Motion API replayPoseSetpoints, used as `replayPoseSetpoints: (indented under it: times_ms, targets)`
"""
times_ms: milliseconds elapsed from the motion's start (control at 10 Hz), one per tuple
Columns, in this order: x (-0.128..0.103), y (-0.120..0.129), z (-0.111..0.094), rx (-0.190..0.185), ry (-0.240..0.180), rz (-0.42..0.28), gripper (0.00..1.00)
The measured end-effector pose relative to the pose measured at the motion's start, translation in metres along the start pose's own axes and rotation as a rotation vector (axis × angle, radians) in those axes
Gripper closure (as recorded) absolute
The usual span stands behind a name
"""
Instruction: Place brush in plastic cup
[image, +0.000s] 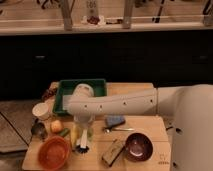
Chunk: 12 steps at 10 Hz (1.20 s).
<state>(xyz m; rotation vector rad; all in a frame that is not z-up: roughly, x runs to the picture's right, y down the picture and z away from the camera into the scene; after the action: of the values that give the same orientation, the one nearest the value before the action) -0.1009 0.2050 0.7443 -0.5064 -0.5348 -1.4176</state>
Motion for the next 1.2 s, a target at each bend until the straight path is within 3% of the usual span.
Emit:
replayPoseSetpoints:
  times_ms: [200, 400, 1200]
  targets:
    - [0.0039, 0.0021, 0.0031, -0.005, -0.003, 0.002, 0.28]
    - [0.0058, 0.0035, 0.0046, -0.005, -0.007, 0.002, 0.2]
    - [0.0067, 0.0031, 0.0055, 0.005, -0.025, -0.008, 0.2]
